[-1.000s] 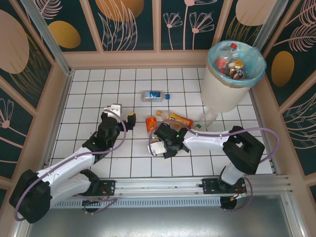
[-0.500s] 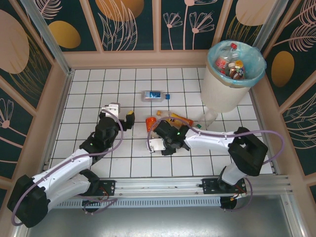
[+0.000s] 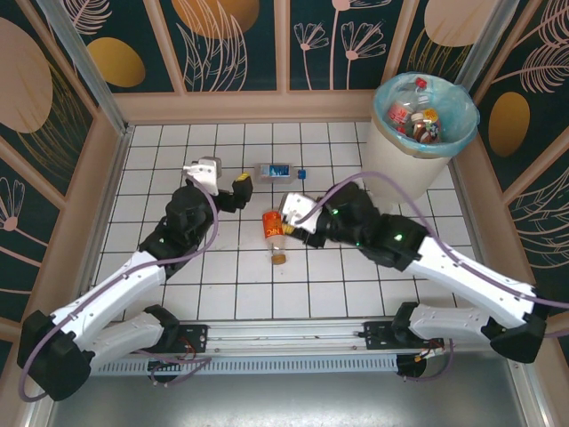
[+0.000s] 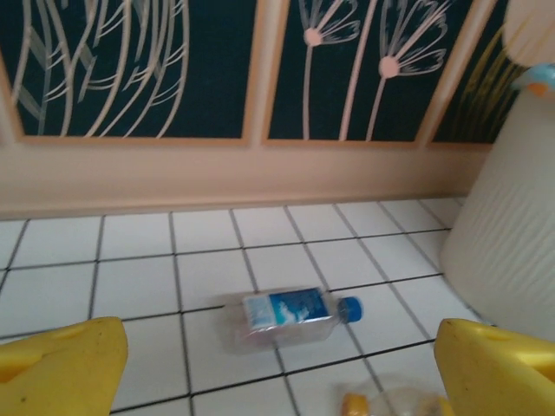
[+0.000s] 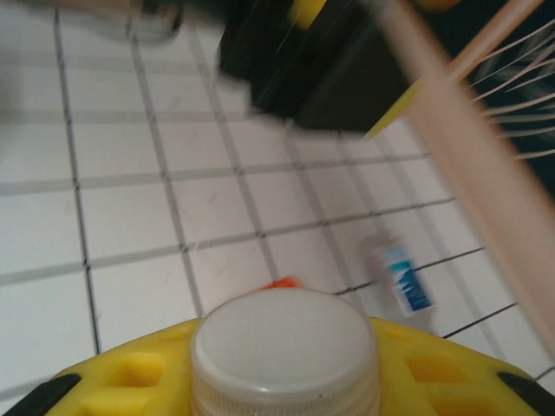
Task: Put the plastic bottles in the bin
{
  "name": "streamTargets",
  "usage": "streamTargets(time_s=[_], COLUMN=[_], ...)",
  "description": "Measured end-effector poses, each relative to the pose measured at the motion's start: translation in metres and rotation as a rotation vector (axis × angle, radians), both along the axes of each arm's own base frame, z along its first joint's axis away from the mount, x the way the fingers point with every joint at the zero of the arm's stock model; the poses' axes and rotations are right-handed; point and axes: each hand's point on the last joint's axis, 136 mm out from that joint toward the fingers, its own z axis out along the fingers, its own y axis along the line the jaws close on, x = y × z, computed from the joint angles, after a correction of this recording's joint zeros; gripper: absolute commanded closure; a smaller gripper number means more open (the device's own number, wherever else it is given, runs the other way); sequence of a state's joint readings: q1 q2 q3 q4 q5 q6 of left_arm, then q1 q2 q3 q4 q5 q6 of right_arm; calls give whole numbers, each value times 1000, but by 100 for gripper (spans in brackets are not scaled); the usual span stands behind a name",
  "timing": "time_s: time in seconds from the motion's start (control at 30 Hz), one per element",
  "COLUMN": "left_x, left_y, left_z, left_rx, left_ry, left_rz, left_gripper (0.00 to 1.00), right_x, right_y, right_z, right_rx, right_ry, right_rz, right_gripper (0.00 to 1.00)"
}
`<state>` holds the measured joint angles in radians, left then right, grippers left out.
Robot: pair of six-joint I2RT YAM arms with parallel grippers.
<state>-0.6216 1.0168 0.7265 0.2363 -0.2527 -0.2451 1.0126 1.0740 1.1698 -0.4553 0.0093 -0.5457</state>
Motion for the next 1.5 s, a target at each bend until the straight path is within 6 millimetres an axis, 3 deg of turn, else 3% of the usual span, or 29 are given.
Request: streamTargets(time_s=[0.13, 0.23, 0.4, 0.57, 0.7, 0.8, 1.0, 1.07, 1.2, 1.33, 1.5], left_x=[6, 11, 23, 24, 23, 23, 24, 26, 31, 35, 36], left_y=[-18, -34, -67, -118, -167, -199, -238, -243, -250, -253, -254], left_z=[19, 33, 64, 104, 126, 132, 122, 117, 111, 99, 91], left_rx=[-36, -68, -132, -184, -222, -249, -280, -281, -279, -270, -260], left_ry=[-17, -23, -33, -76, -95, -84, -30, -12, 8, 39, 58], left_rz=[-66, -120, -223, -350, -465, -543, -638, -646, -650, -646, -642], left_gripper=[13, 15, 16, 16, 16, 17, 17, 17, 17, 16, 16], right_x=[19, 37, 83, 137, 189, 227, 294, 312, 337, 350, 358], right_y=[-23, -50, -113, -182, -246, -289, -339, -344, -335, -327, -325], right_z=[84, 126, 170, 190, 186, 183, 151, 131, 87, 52, 23], right_rx=[182, 283, 411, 476, 532, 565, 587, 589, 591, 559, 484], right_ry=[-72, -105, -160, -197, -183, -184, -144, -98, 23, 96, 118], right_rz=[-107, -211, -448, -675, -847, -951, -1038, -1034, -993, -987, -1011], right_gripper=[82, 82, 83, 83, 83, 82, 80, 77, 73, 71, 69])
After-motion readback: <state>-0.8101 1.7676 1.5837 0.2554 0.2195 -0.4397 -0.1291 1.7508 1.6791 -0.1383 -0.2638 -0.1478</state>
